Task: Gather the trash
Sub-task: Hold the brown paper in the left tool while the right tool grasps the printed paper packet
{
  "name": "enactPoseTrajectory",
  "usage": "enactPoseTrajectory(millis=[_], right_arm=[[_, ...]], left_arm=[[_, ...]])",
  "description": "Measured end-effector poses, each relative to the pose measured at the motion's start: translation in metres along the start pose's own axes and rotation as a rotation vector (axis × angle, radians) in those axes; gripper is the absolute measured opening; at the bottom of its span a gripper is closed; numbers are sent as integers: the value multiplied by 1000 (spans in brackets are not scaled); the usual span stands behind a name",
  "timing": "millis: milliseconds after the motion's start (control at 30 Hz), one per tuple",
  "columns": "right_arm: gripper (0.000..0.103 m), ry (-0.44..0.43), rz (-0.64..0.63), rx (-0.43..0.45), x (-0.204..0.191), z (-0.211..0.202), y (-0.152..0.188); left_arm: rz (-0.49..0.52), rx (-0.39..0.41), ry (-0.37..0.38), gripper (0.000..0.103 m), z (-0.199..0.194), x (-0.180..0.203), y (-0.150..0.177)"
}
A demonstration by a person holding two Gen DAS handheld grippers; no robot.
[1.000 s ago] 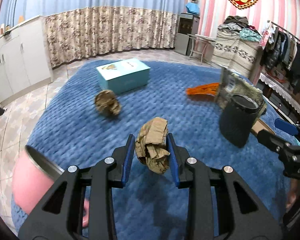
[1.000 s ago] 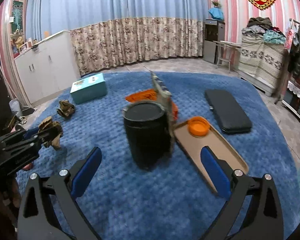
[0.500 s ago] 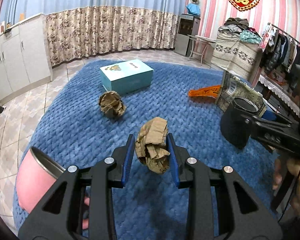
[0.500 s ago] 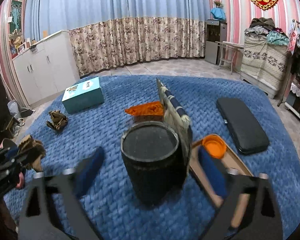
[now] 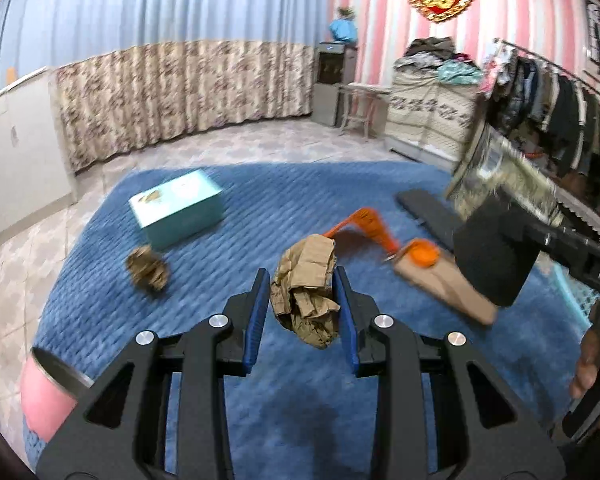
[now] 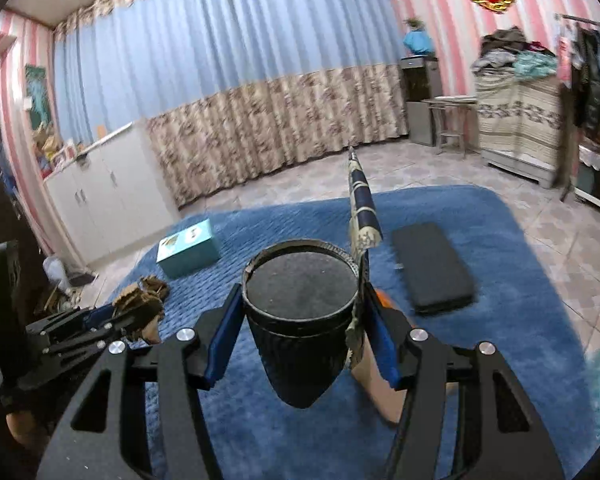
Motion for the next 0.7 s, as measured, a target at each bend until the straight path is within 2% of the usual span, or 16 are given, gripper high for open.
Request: enactPoseTrajectory(millis=[67, 167, 300, 500, 633, 700], right_arm=[[58, 24, 38, -9, 20, -10, 6], [58, 72, 106, -83, 61, -12, 26], [58, 127, 118, -131, 93, -15, 43], [60, 102, 147, -137, 105, -19, 49], [72, 54, 169, -122, 105, -22, 47], [74, 46, 176, -112, 104, -24, 45]], left_arm=[[11, 13, 14, 31, -6, 13, -5], [26, 18, 33, 31, -13, 30, -5], [40, -9, 41, 31, -9, 43, 6], [46, -37, 37, 31, 0, 47, 12], [55, -28, 30, 31, 2, 46, 13], [56, -26, 26, 31, 3, 45, 15]])
Point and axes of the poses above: each gripper's, at about its wrist camera, not at the fingertips, and z roughly the way its jaws point, x to its right, y to its underside, the point moved 9 cm from there along z, roughly the way its jaws point, and after that the axes turned 13 degrees about -y, right-handed, at the moved point
